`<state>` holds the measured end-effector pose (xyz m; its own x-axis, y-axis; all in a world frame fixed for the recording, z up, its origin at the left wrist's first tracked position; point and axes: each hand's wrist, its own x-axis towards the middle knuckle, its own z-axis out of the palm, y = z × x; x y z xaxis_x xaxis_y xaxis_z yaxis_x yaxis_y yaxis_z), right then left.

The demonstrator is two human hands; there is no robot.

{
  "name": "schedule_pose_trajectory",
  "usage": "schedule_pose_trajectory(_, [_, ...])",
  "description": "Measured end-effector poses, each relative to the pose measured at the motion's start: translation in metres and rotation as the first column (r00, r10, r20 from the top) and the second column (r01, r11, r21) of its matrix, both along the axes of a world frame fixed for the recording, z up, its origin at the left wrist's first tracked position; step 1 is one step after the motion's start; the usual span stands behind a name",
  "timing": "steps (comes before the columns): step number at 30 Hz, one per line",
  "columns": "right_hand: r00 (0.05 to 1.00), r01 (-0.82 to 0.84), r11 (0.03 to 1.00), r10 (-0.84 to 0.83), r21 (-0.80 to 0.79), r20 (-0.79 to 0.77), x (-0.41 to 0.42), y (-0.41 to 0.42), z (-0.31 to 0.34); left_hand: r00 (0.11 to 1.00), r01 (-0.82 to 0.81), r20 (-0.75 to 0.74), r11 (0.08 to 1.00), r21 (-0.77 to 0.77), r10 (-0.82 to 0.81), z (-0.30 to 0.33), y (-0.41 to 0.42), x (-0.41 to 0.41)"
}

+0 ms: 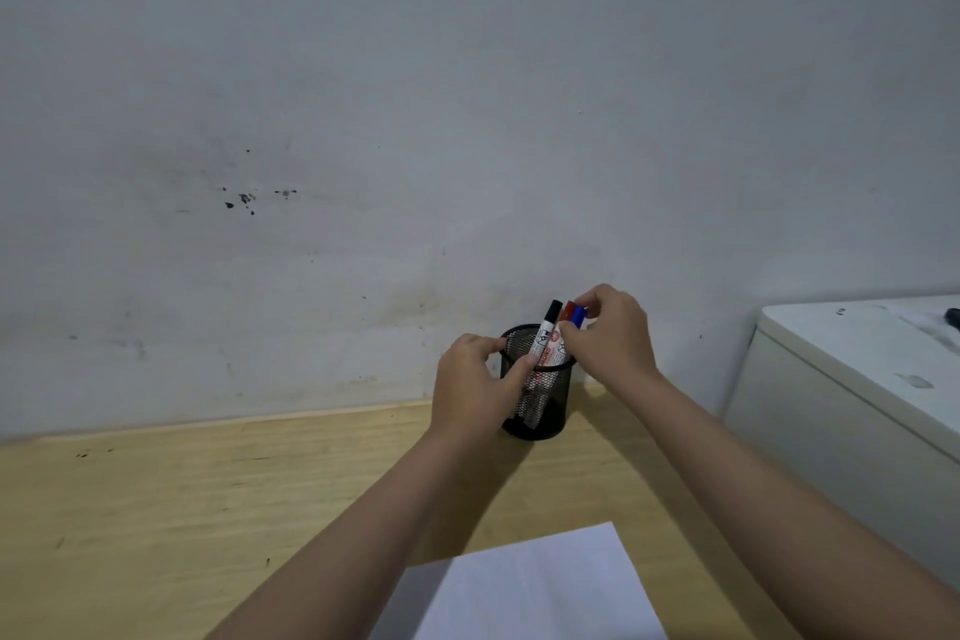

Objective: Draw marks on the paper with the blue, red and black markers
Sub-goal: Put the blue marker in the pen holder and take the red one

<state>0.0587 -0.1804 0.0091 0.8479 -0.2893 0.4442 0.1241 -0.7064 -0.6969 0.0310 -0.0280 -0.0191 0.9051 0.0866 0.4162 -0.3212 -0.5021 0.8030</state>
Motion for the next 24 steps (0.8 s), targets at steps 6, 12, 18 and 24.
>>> schedule_pose_trajectory(6, [0.994, 0.049, 0.985, -0.065, -0.164, -0.09, 0.006, 0.005, 0.008, 1.0, -0.012, 0.01, 1.0, -0.027, 0.013, -0.002, 0.001, 0.001])
schedule_pose_trajectory(12, [0.996, 0.018, 0.979, 0.0, -0.204, 0.088, -0.003, 0.009, 0.015, 0.999, -0.03, 0.009, 1.0, -0.006, 0.03, -0.001, 0.001, 0.0])
schedule_pose_trajectory(18, [0.937, -0.231, 0.963, 0.259, -0.138, 0.234, -0.042, 0.019, 0.039, 0.999, 0.01, -0.048, 1.0, 0.007, -0.01, 0.02, 0.002, -0.018])
schedule_pose_trajectory(24, [0.739, -0.188, 0.963, 0.267, -0.191, 0.618, -0.146, 0.025, 0.054, 0.951, 0.264, 0.027, 0.762, -0.592, -0.308, 0.066, 0.008, -0.098])
